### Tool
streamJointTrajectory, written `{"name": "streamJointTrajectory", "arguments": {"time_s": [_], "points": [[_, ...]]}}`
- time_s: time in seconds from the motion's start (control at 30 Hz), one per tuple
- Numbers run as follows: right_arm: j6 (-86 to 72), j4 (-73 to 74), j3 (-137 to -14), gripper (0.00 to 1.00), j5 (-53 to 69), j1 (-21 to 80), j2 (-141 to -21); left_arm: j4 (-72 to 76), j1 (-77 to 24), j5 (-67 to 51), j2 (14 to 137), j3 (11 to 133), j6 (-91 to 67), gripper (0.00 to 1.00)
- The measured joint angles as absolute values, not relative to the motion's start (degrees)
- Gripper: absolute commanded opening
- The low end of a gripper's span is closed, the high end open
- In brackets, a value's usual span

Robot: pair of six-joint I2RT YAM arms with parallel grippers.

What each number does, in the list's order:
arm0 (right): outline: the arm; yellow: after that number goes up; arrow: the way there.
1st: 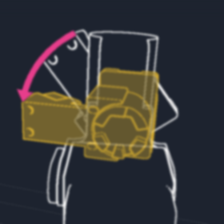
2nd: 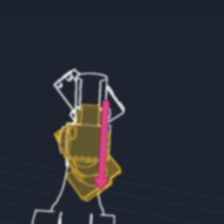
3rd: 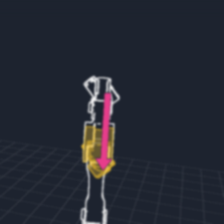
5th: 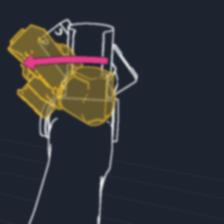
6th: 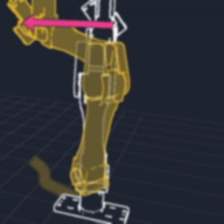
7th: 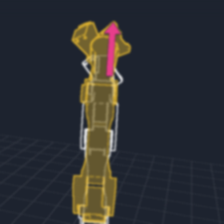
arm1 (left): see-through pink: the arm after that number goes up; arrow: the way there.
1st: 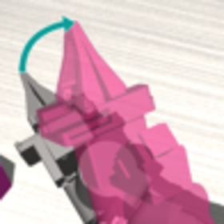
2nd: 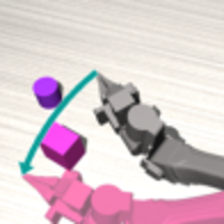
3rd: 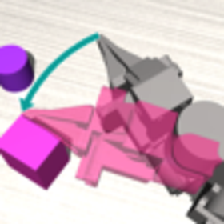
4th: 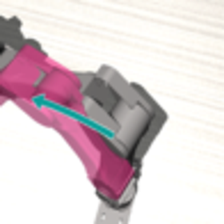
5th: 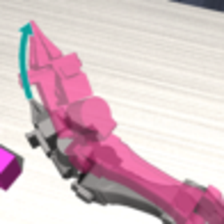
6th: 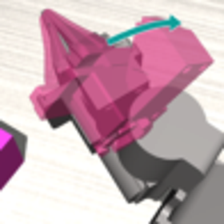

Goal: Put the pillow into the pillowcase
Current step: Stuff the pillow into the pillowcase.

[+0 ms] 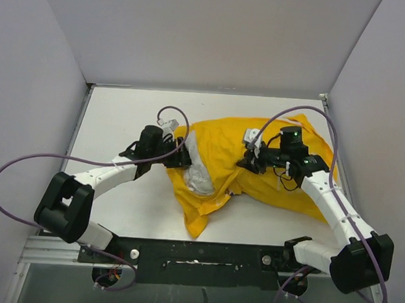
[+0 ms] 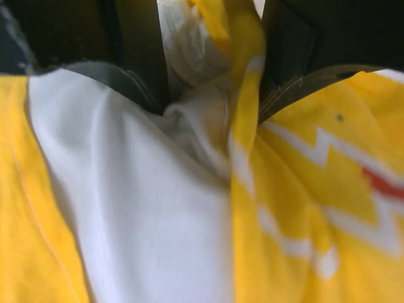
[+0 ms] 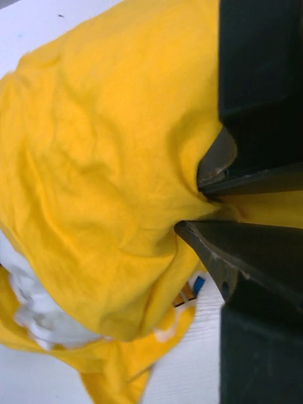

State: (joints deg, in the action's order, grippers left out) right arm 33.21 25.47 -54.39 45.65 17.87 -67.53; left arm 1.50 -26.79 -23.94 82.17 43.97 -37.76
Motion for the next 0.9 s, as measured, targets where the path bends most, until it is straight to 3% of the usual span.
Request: {"name": "streamJointTrajectory", "arguments": {"time_s": [0.07, 0.27, 0.4, 0.53, 0.6, 0.7, 0.8, 0.9], "points": [[35.6, 29.6, -54.4, 0.34, 45.6, 16.4, -66.0, 3.3, -27.9, -23.0, 84.7, 47.4, -37.1, 0.49], [41.3, 39.9, -55.4, 0.36, 48.2, 11.1, -68.5, 8.2, -28.5, -20.8, 85.0, 48.2, -36.8, 0.55], [44.7, 46.3, -60.6, 0.55, 49.5, 7.9, -73.0, 7.9, -28.5, -19.9, 81.4, 45.5, -36.5, 0.68], [51.3, 55.5, -69.6, 0.69, 50.4, 5.6, -75.0, 4.7, -28.3, -17.0, 69.8, 41.7, -33.8, 0.79], [54.3, 59.3, -74.8, 0.74, 51.4, 5.7, -75.0, 1.9, -27.9, -14.8, 60.5, 39.9, -32.2, 0.77], [56.2, 62.4, -81.0, 0.80, 51.7, 9.1, -75.0, -0.7, -27.0, -13.2, 52.2, 39.6, -31.3, 0.64], [56.1, 63.0, -84.1, 0.86, 50.9, 17.1, -75.1, -2.9, -26.9, -12.7, 49.5, 39.6, -32.0, 0.54], [55.3, 63.4, -86.8, 0.88, 48.9, 26.0, -77.7, -4.6, -28.3, -12.6, 51.2, 39.6, -33.4, 0.52]]}}
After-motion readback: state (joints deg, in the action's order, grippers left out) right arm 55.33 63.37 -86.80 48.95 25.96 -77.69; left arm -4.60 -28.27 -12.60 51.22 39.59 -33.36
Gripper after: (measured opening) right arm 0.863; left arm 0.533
